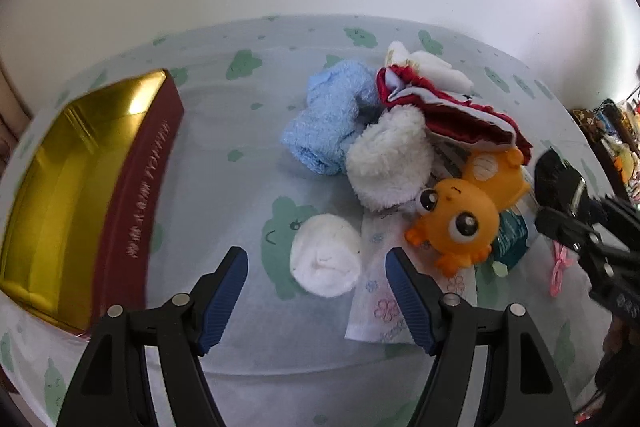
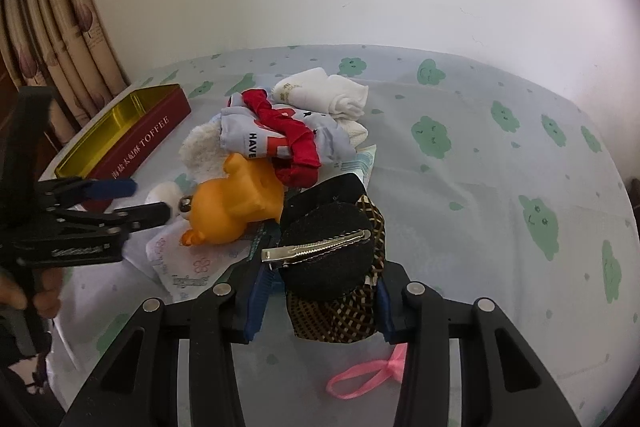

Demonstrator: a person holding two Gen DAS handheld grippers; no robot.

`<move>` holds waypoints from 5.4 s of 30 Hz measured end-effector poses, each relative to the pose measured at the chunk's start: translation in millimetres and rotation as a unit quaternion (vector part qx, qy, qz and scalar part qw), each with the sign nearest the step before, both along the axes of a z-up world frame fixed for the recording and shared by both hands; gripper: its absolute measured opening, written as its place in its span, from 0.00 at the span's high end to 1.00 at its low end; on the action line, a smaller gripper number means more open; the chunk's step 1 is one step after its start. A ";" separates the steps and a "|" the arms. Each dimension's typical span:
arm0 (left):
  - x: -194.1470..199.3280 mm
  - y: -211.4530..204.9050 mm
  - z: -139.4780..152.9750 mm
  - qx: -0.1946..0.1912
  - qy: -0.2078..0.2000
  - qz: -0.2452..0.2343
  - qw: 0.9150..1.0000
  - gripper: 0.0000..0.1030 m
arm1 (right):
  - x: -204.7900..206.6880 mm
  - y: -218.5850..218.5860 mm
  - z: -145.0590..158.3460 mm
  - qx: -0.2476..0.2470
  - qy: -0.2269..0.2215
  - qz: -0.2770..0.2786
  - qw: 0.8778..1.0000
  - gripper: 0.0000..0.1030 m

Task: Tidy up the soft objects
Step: 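Reach the right gripper to the black woven hat and grasp it, then close the left gripper on the white cotton ball, then carry the cotton ball into the red tin and open the left gripper, then lower the black hat into the red tin and open the right gripper, then grasp the grey-and-red sock with the right gripper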

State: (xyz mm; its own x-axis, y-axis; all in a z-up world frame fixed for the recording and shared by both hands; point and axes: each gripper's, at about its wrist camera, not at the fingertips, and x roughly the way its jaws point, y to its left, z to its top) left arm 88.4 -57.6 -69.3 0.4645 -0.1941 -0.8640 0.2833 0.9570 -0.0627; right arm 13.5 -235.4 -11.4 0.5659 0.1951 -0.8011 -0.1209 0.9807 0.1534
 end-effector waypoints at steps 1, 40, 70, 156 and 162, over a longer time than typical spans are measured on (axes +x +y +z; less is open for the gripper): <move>4.0 0.2 -2.5 -0.003 0.006 0.005 1.000 0.29 | -1.7 0.1 1.4 0.002 -0.002 -0.001 1.000 0.61; 30.8 113.7 49.1 0.027 -0.043 0.107 0.993 0.76 | -14.2 5.0 18.5 0.003 -0.032 -0.004 0.999 0.61; 62.5 215.7 1.6 0.084 0.012 0.184 0.979 0.55 | -14.6 1.2 17.2 -0.010 -0.026 -0.032 0.999 0.61; -50.4 304.6 29.2 0.033 -0.087 0.329 0.940 0.49 | 114.1 283.6 33.4 -0.024 0.005 0.196 0.980 0.32; -50.3 303.1 29.7 0.034 -0.088 0.326 0.941 0.49 | 86.5 208.8 50.4 -0.052 -0.011 0.151 0.987 0.32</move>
State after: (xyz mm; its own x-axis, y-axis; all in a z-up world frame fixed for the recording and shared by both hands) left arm 38.1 245.5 -39.6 0.6033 0.2344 -0.7623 -0.3647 0.9311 -0.0023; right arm 100.0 -26.6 39.0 0.5128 0.2753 -0.8132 -0.4120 0.9099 0.0483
